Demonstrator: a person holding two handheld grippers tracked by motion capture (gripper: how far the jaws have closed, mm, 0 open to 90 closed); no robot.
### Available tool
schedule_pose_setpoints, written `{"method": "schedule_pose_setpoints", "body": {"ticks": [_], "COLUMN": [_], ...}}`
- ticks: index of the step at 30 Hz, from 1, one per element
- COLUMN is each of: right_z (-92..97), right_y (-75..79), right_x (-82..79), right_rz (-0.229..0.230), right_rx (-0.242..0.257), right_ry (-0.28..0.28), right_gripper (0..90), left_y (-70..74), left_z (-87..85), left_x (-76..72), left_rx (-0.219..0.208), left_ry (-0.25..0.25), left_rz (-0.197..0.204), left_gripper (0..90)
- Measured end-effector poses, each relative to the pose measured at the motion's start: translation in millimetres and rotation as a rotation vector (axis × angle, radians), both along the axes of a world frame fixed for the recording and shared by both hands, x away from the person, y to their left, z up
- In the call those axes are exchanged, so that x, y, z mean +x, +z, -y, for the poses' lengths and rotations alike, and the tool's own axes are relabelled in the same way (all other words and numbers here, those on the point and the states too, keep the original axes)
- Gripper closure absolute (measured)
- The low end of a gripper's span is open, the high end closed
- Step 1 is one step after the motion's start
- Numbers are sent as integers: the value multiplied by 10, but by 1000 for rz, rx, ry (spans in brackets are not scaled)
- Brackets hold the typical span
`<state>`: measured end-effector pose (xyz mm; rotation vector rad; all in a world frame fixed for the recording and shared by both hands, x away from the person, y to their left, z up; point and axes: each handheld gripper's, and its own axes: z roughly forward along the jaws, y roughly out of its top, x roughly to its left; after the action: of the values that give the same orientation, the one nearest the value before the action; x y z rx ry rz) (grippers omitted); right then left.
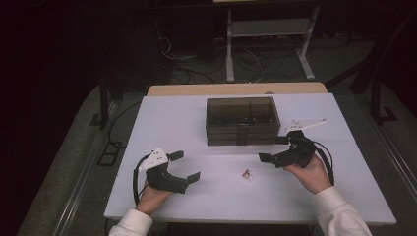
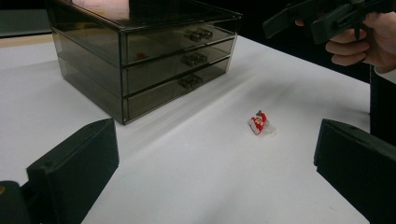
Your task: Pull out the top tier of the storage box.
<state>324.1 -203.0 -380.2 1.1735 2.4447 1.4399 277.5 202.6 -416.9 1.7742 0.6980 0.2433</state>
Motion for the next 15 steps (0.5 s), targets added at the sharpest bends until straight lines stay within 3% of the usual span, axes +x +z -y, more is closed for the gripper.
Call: {"method": "schedule_pose_setpoints", "body": {"ticks": [15], "right_z": [-43], "right_y": [-80], "right_x": [109], "right_rz": [-33], "right_rx": [43], "right_ry": [-18], "right_gripper": [0], "left_y": [4], "left_z": [-9], "left_x": [-2], "left_rx": [-9], "left_ry": [4], "left_rz": [-1], "left_gripper": [0]}}
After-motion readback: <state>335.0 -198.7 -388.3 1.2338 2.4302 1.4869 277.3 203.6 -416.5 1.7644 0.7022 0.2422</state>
